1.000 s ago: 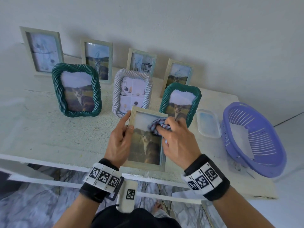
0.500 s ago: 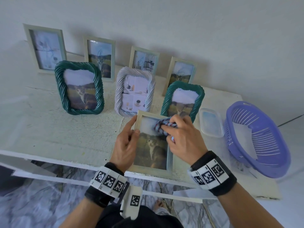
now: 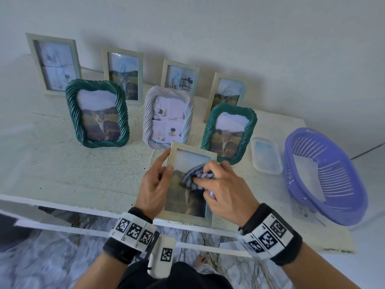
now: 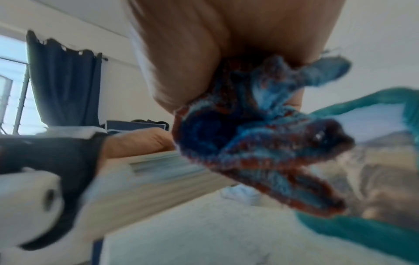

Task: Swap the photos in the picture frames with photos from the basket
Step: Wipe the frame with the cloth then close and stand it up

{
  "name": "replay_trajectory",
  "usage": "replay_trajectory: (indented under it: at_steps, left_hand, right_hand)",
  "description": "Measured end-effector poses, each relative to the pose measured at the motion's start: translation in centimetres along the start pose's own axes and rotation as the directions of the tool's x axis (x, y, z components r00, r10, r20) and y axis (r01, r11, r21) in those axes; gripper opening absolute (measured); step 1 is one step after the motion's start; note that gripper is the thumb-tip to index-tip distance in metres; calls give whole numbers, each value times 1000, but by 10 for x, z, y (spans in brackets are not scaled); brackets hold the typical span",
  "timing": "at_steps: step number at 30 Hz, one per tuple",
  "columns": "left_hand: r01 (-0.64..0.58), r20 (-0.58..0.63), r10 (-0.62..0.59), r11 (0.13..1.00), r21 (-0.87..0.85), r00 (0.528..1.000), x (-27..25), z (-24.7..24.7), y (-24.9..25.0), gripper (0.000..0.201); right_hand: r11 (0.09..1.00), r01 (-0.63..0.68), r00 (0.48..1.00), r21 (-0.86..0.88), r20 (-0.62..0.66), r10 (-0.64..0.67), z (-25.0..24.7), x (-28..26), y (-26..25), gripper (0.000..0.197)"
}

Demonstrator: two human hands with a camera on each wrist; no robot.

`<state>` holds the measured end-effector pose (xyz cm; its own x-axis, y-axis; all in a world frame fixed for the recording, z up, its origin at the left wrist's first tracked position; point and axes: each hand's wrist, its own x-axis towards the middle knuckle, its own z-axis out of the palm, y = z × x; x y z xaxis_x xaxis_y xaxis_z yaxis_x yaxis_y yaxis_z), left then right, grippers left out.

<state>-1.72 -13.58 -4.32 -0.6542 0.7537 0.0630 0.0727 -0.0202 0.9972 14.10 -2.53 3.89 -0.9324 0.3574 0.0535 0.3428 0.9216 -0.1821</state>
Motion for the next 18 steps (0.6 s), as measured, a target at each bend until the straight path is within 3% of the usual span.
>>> replay_trajectory:
  at_steps: [3,8,12,16,18]
  left_hand:
    - [-3,-4,3,1000,-25,1000,-1,8,-2,52]
    - [17,13,-16,996,-87,1000,-1,7,-5,52]
    - [41,14,-39,993,-114,999,-5,15,4,51]
    - [38,-17,-41,991,-128,999,-3,12,2,50]
    - [45,2,-45,992,-120,999,-4,11,-1,51]
  right_hand:
    - [991,-127,990,-45,-70,124,-3,9,2,33]
    - [1000,18,1000,6,-2,-18,2,-2,-10,32]
    - [990,-129,990,-57,-68,125,-3,5,-8,36]
    - [999,44,999,2,22,-44,2,-9,-20,31]
    - [1000,11,1000,11,4,-11,-2,-7,-10,29]
